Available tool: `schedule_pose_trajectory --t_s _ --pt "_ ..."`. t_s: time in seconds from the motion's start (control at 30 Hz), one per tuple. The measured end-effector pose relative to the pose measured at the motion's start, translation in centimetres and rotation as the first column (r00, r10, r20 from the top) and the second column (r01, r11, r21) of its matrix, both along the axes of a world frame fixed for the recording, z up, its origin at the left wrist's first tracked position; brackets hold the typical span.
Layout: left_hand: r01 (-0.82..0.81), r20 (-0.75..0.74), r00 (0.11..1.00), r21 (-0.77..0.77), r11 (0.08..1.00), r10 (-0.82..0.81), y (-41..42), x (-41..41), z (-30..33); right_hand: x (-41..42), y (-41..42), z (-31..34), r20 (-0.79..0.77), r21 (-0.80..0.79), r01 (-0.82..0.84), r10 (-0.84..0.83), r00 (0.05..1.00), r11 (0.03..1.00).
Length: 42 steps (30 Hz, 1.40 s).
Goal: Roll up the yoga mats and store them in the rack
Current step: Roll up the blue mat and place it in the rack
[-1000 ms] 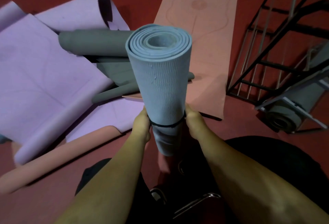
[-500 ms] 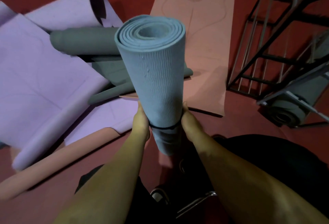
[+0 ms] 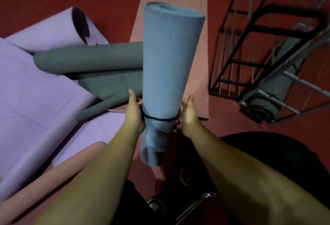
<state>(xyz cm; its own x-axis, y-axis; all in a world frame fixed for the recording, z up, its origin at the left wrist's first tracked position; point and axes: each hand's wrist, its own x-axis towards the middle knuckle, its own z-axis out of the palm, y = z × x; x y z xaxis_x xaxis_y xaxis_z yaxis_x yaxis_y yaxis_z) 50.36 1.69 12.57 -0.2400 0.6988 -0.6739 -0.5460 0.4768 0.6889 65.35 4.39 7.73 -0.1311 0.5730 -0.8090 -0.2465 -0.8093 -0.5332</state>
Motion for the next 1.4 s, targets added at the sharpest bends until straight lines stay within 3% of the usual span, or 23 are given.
schedule_pose_trajectory --t_s 0.13,0.2,0.3,0.4,0.47,0.57,0.73,0.9,1.03,1.17,1.4 --pt "0.256 -0.114 0.964 0.14 0.956 -0.241 -0.1 1.8 3.3 3.6 -0.6 3.1 -0.065 0.035 -0.009 0.011 0.998 0.999" --pt "0.387 -0.241 0.906 0.132 0.913 -0.349 -0.5 2.8 4.3 5.4 -1.3 5.7 -0.077 0.009 -0.014 0.014 0.997 1.0" --pt "0.659 -0.517 0.659 0.046 0.751 -0.547 -0.9 3.8 5.7 8.6 -1.7 8.1 -0.104 0.017 0.019 -0.017 0.994 1.0" --pt "0.828 -0.694 0.373 -0.052 0.559 -0.616 0.1 5.5 8.1 10.8 -1.1 10.1 -0.154 0.01 -0.056 0.057 0.986 0.998" --pt "0.836 -0.735 0.289 -0.119 0.536 -0.614 1.4 5.5 8.8 11.5 -0.1 10.9 -0.189 -0.008 -0.154 0.15 0.97 0.988" --pt "0.82 -0.71 0.333 -0.107 0.562 -0.621 2.9 4.6 8.7 13.0 1.5 11.3 -0.155 -0.037 -0.305 0.296 0.942 0.952" --pt "0.874 -0.644 0.294 -0.119 0.472 -0.706 3.1 5.0 6.0 16.4 3.3 8.7 -0.047 0.095 -0.476 0.481 0.875 0.874" --pt "0.865 -0.542 0.29 -0.205 0.459 -0.789 1.5 6.5 -0.5 17.1 2.4 0.9 -0.101 -0.015 -0.48 0.477 0.873 0.877" --pt "0.832 -0.441 0.307 -0.307 0.463 -0.843 0.8 7.1 -4.7 17.7 1.7 -5.5 -0.046 -0.12 -0.624 0.624 0.78 0.772" --pt "0.819 -0.367 0.297 -0.377 0.433 -0.881 0.8 8.8 -7.4 18.0 -0.2 -8.8 -0.132 -0.216 -0.488 0.469 0.873 0.846" --pt "0.792 -0.24 0.214 -0.525 0.311 -0.947 1.3 10.3 -12.3 18.6 -0.8 -15.1 -0.268 -0.474 -0.434 0.344 0.9 0.766"
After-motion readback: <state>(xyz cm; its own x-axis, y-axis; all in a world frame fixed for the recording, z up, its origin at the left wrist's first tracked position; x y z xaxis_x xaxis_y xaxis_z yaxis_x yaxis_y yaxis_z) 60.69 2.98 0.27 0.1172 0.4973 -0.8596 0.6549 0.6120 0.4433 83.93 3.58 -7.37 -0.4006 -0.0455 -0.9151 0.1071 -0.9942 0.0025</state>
